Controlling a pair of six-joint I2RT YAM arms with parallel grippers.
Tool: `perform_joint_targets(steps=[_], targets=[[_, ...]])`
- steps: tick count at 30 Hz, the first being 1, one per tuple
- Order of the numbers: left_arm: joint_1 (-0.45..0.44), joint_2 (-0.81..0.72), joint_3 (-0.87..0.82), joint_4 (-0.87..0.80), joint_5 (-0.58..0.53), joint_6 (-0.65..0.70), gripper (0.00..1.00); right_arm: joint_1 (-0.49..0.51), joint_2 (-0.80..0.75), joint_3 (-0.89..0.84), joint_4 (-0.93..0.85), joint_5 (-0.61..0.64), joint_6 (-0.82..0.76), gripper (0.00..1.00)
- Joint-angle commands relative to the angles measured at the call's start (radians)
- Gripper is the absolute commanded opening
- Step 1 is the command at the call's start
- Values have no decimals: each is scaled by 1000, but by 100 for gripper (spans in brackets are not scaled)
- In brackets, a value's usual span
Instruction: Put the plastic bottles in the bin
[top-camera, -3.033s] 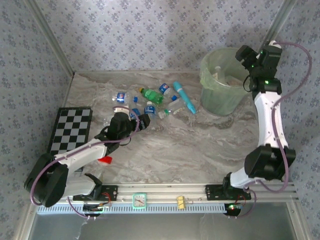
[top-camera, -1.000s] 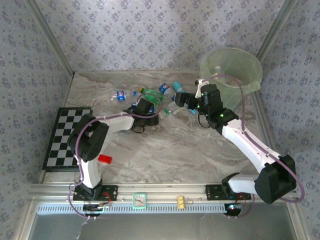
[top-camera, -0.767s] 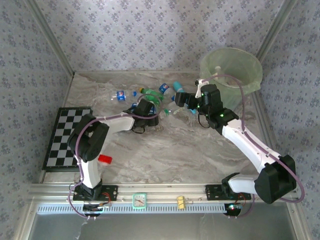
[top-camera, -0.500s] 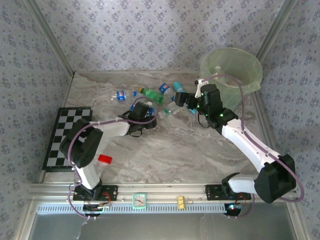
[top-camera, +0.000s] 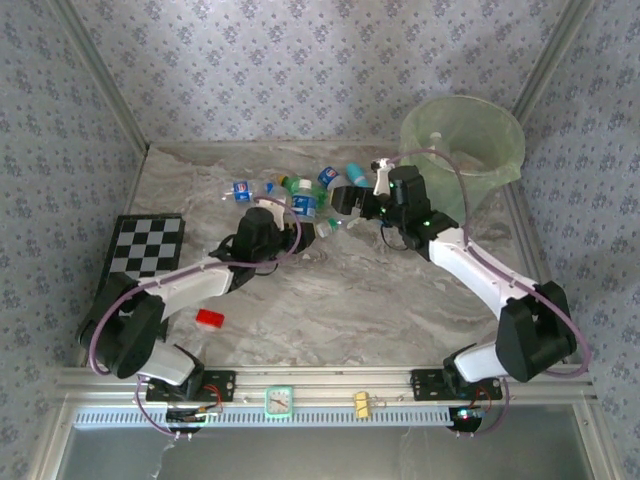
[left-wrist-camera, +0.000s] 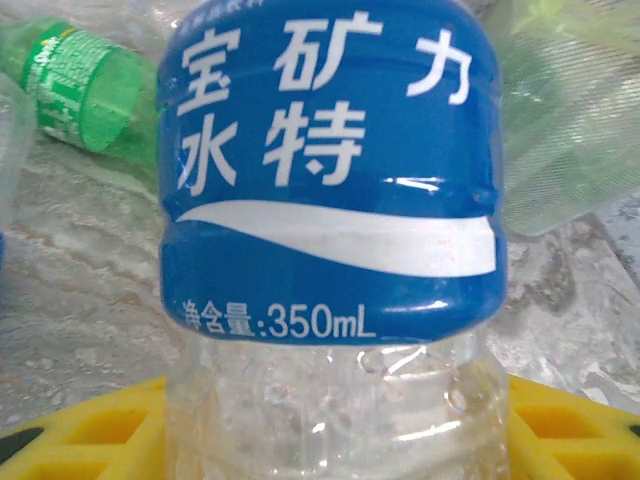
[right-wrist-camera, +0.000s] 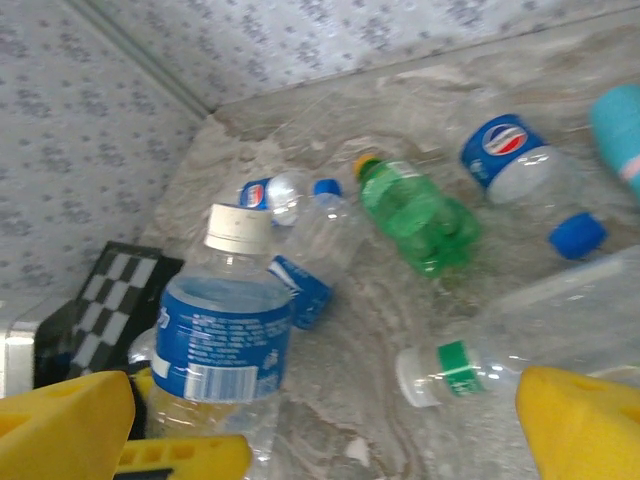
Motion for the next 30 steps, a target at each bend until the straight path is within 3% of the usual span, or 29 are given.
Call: perform_joint_targets(steps=[1,11,19,23,27,30], targets=[[-5,-32,-25,130,78,18,56,21,29,46,95,-116,38,100],[-29,-63,-48,201,108,3,56,76,167,74,199,-174,102,99],[-53,-79,-51,202,103,16,56,86,249,84,301,-263,187,93],[-54,-77,-51,199,98,13,56,86,254,84,307,-271,190,84],[-55,-76,-48,193,94,13,57,84,249,82,309,-273,184,66],[-56,-78,-48,188,88,13,60,83,244,79,309,-271,183,59]])
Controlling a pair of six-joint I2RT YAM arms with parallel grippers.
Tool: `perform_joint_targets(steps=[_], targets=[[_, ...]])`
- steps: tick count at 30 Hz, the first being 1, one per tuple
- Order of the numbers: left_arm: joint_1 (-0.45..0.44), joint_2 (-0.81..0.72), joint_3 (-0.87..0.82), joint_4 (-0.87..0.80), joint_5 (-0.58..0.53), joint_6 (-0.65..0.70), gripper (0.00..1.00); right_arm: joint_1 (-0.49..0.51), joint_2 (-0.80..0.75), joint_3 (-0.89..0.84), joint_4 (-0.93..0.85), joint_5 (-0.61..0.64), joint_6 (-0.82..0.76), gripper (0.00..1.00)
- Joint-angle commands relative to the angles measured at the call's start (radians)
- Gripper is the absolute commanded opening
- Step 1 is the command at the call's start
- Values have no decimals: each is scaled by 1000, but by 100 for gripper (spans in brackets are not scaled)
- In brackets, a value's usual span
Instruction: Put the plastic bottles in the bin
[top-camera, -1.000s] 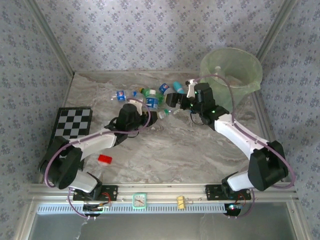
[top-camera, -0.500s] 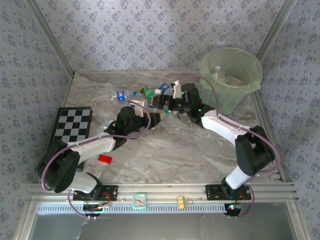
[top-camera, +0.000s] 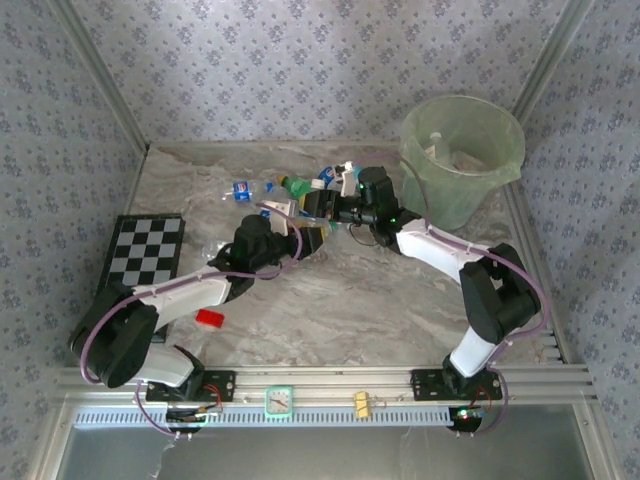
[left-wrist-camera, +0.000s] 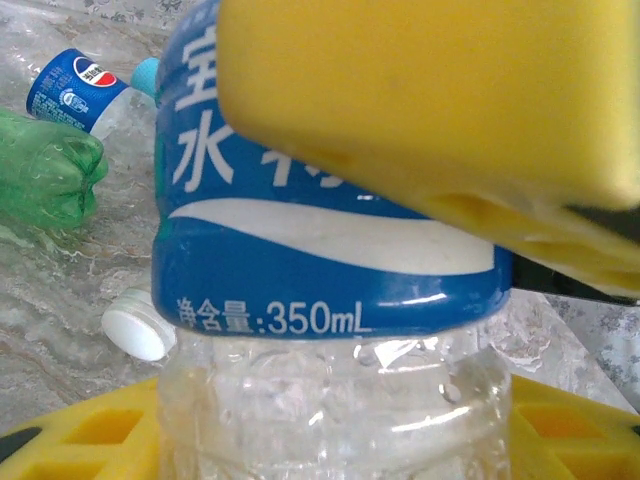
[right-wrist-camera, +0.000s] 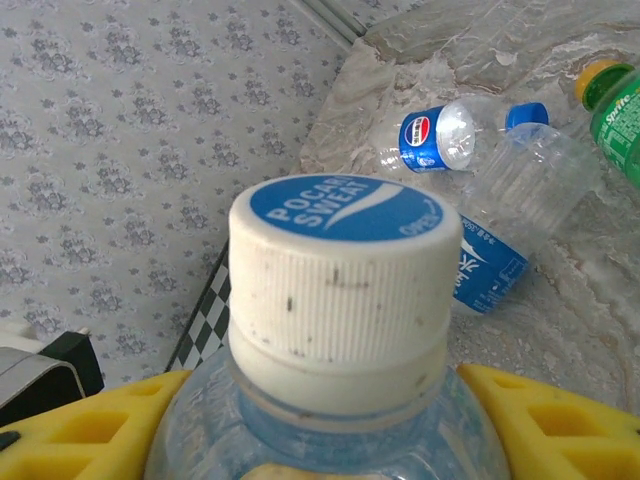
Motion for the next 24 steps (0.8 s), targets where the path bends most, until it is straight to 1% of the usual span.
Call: perform_joint_targets(steps=[1,6,9,10,12,15,16,19,24], targets=[[-10,-22,9,39,-2,12,62,0,-2,21,28,-14,-1,58],[-12,-35,3,25,-29,10,78,-2,-15,20,12,-4,-15,55],[-13,-49,0,9,-65,12,86,-7,-33,31,-50,21,-56,55],[-13,-57,-6,7,-83,14,88,-12,-44,38,-83,38,-66,55],[-13,-74,-17,-2,-121,16,93,-18,-74,54,-157,86,-136,55],[-13,-107,-39,-27,-207,12,99,-24,-129,86,-306,195,-245,55],[-12,-118,-45,-37,-239,9,100,-26,-148,134,-360,242,-286,54],[-8,-134,-57,-65,-293,6,100,-33,-188,211,-507,370,-393,54],[-7,-131,-58,-106,-330,-19,100,-56,-244,335,-630,516,-532,54]])
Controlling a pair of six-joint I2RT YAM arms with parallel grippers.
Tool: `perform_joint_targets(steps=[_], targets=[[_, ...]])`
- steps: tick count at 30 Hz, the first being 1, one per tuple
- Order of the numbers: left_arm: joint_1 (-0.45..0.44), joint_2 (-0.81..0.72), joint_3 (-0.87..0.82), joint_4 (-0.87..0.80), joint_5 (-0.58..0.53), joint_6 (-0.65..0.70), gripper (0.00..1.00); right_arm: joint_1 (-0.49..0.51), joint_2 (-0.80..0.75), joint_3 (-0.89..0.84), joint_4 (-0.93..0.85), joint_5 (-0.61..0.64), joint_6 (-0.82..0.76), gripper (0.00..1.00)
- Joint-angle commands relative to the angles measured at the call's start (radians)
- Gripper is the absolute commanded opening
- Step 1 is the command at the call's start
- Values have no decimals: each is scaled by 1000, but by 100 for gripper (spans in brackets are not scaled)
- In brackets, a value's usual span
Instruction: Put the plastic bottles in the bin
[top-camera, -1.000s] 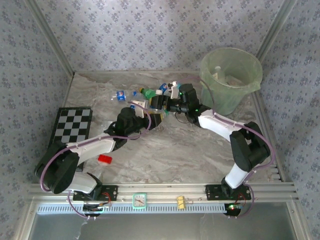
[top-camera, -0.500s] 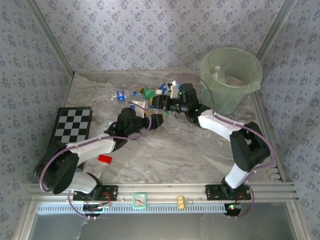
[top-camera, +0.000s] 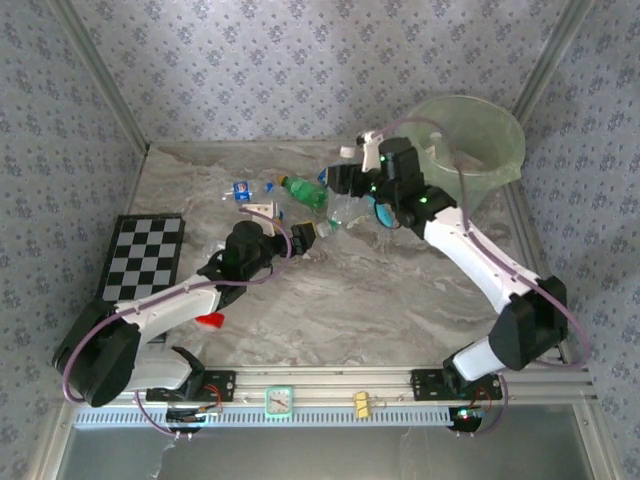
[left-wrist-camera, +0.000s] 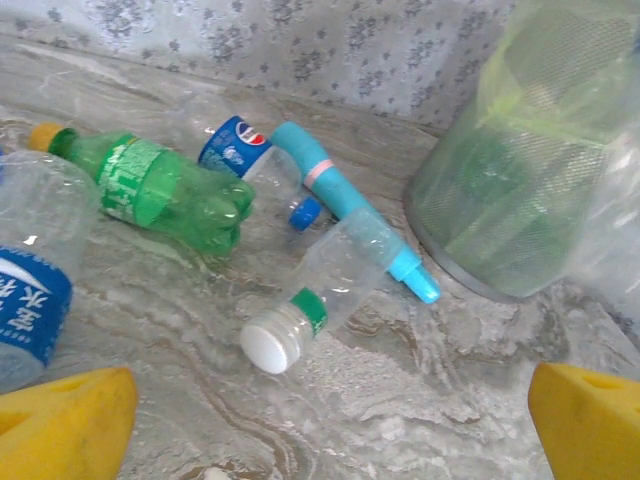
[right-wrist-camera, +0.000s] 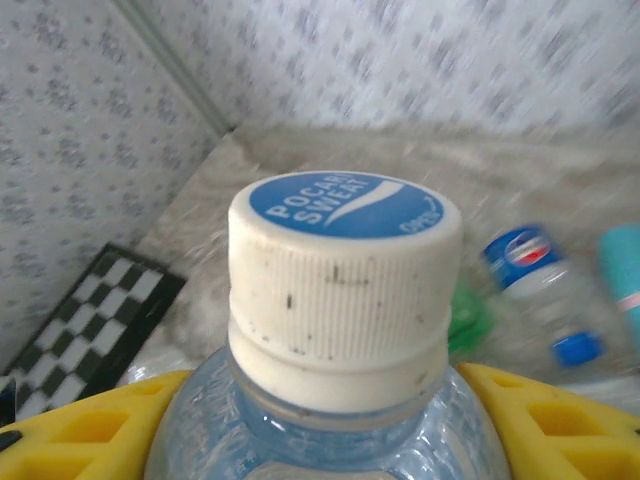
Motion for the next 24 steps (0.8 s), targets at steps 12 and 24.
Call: perform_joint_targets(steps=[12,24], targets=[[0,60,29,-47,-16,-75,100,-118,-113,254,-140,439,-357,51],[0,59,39,-66,-24,-63,100,-525,-34,305,-147,319,-181,50]])
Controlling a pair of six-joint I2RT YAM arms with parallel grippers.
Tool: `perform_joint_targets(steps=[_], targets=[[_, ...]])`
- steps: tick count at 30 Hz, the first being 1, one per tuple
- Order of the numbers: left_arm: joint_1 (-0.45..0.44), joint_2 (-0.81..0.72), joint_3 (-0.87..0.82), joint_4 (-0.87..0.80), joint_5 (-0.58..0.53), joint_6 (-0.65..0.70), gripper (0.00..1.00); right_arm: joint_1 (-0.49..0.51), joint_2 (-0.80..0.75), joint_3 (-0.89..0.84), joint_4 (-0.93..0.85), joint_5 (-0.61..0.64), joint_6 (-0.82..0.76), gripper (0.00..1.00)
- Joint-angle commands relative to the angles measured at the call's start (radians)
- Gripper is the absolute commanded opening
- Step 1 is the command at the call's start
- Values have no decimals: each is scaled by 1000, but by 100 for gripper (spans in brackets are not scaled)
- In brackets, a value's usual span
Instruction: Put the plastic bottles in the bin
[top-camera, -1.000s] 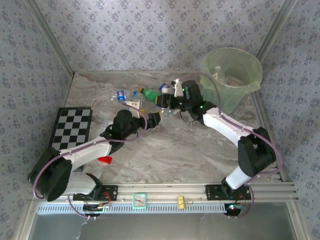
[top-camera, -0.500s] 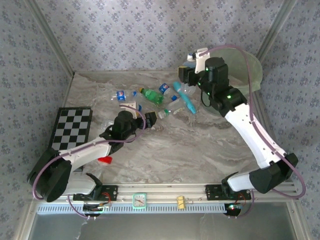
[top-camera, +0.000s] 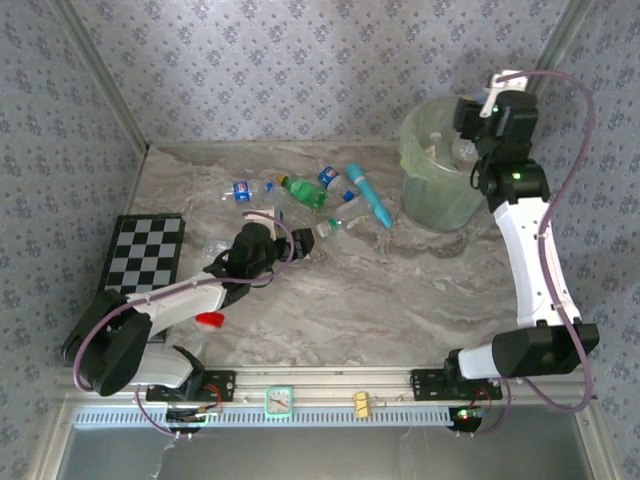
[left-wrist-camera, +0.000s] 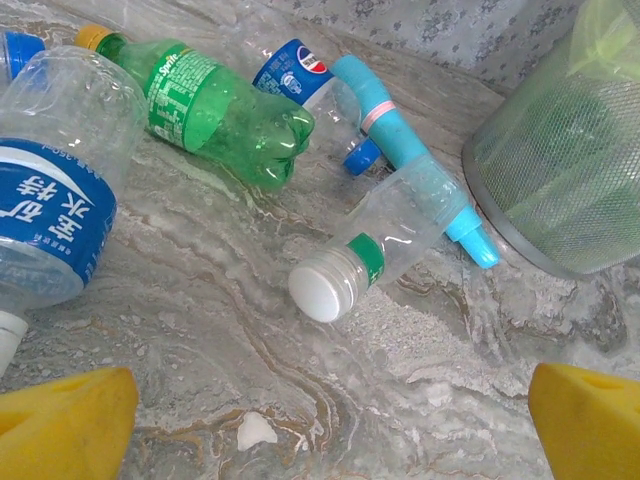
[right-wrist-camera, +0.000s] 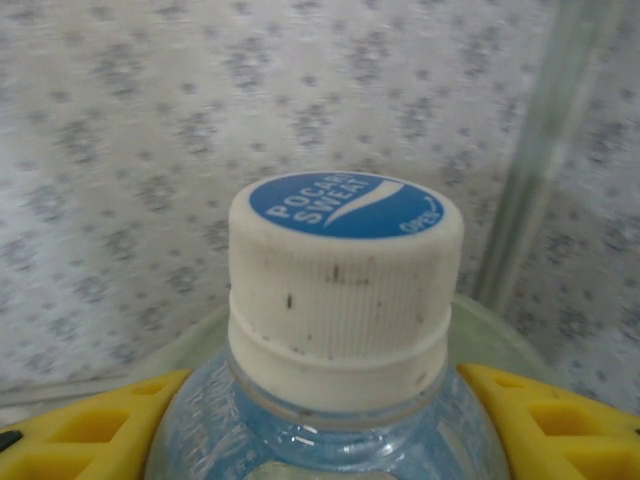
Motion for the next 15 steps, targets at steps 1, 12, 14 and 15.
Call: perform_joint_targets(steps=[1,12,14,15], targets=[[0,-9,39,-6,2,2,100,-69,54,52,-20,-60,73,50],[2,-10,47,-17,-2,3,100,-163,337,271,-304,-140,123,51],[2,-11,46,-17,-6,5,100,-172,396,329,-376,-159,133,51],[2,-14,44,-17,-7,5,100,-173,417,345,-397,-163,137,51]])
